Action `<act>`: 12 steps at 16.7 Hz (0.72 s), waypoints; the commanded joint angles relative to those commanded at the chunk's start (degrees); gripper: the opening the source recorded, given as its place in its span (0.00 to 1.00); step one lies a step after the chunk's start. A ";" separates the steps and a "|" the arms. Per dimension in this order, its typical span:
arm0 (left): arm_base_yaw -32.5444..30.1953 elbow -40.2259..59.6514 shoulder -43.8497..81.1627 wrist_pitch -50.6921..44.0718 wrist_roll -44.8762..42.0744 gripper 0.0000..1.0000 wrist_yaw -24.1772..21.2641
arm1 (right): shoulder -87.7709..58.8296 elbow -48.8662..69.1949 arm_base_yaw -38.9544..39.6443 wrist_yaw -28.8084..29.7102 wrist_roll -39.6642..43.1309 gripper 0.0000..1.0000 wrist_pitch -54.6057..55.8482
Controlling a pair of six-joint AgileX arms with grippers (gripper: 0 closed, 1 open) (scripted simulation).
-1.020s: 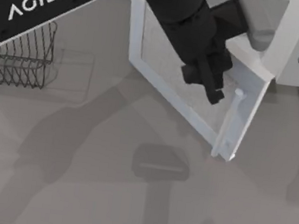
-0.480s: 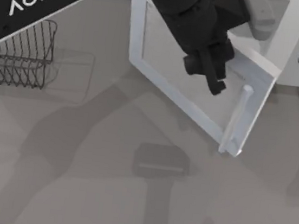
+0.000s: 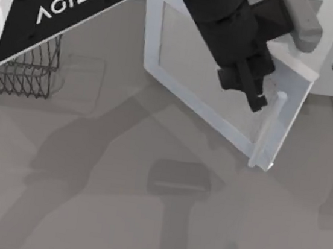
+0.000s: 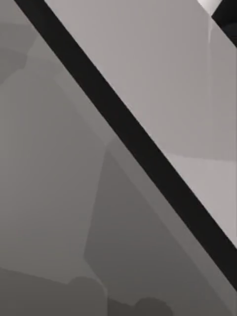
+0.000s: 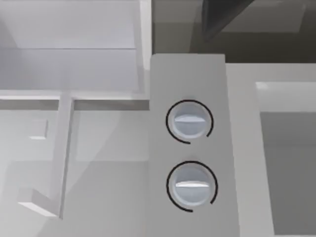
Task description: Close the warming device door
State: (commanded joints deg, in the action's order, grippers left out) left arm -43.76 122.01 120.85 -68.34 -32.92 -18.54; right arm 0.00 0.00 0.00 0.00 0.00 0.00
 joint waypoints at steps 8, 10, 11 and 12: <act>-1.25 1.06 -1.94 -1.06 -1.54 0.00 -0.73 | 0.00 0.00 0.00 0.00 0.00 1.00 0.00; -3.34 1.67 -4.03 -3.78 -3.06 0.00 -1.93 | 0.00 0.00 0.00 0.00 0.00 1.00 0.00; -4.33 2.29 -4.93 -5.06 -3.54 0.00 -2.35 | 0.00 0.00 0.00 0.00 0.00 1.00 0.00; -5.07 3.06 -5.37 -6.12 -3.67 0.00 -2.55 | 0.00 0.00 0.00 0.00 0.00 1.00 0.00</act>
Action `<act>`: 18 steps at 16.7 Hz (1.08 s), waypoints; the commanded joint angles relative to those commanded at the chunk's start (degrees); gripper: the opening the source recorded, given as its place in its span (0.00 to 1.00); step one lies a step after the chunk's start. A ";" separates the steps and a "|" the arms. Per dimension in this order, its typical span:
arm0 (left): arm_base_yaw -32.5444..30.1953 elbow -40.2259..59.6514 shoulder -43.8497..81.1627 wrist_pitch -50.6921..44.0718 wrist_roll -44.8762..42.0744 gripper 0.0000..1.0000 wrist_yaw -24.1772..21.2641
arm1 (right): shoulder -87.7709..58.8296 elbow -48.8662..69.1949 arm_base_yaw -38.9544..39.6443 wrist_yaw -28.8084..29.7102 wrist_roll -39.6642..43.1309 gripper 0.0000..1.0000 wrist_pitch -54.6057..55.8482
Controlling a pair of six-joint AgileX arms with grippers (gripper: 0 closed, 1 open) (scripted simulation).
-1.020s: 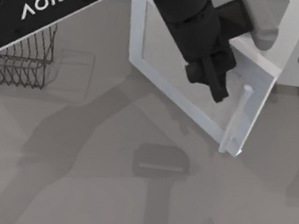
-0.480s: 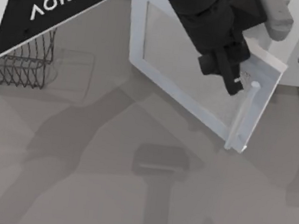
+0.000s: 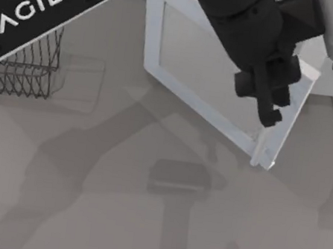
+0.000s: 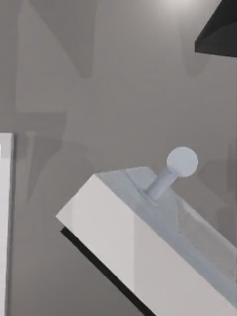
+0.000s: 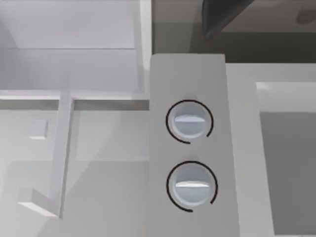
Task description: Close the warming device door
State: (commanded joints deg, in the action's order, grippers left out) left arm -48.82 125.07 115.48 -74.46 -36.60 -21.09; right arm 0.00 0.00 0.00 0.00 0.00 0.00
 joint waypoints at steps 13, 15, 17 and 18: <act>3.09 4.32 9.14 5.06 5.33 0.00 3.56 | 0.00 0.00 0.00 0.00 0.00 1.00 0.00; 2.21 5.35 9.83 4.90 5.29 0.00 3.35 | 0.00 0.00 0.00 0.00 0.00 1.00 0.00; 1.68 6.79 11.10 4.34 5.55 0.00 3.04 | 0.00 0.00 0.00 0.00 0.00 1.00 0.00; 1.51 7.45 11.94 3.82 5.78 0.00 2.88 | 0.00 0.00 0.00 0.00 0.00 1.00 0.00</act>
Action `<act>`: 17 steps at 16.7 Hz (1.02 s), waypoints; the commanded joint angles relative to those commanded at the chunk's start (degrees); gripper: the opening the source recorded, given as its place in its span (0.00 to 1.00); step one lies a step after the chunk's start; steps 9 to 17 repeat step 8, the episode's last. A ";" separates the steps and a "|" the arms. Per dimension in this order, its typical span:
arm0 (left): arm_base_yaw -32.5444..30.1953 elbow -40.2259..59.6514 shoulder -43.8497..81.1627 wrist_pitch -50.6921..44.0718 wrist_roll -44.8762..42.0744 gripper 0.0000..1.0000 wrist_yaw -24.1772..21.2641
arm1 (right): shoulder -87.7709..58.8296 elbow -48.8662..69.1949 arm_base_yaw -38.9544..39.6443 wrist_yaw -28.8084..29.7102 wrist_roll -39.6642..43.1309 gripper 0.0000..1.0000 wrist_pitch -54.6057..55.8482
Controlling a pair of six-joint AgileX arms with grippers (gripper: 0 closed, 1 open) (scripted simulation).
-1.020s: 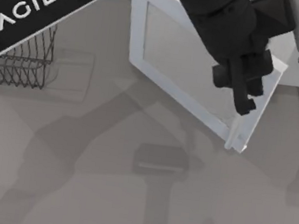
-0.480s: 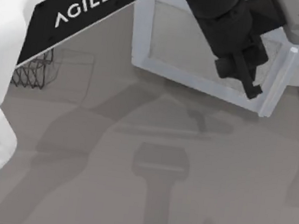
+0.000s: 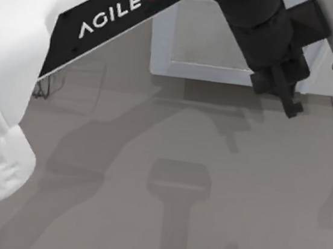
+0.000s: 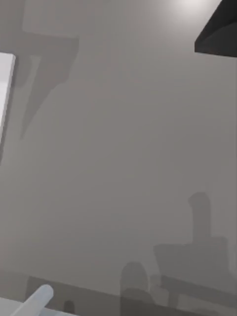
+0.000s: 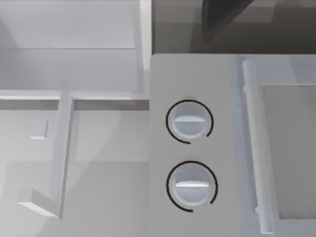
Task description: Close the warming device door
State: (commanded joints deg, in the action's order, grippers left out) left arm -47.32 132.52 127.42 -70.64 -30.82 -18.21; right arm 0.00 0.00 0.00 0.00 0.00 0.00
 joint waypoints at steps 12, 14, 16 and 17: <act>-0.13 5.11 2.19 -1.56 1.25 0.00 1.43 | 0.00 0.00 0.00 0.00 0.00 1.00 0.00; -0.13 5.11 2.19 -1.56 1.25 0.00 1.43 | 0.00 0.00 0.00 0.00 0.00 1.00 0.00; -0.13 5.11 2.19 -1.56 1.25 0.00 1.43 | 0.00 0.00 0.00 0.00 0.00 1.00 0.00; -0.13 5.11 2.19 -1.56 1.25 0.00 1.43 | 0.00 0.00 0.00 0.00 0.00 1.00 0.00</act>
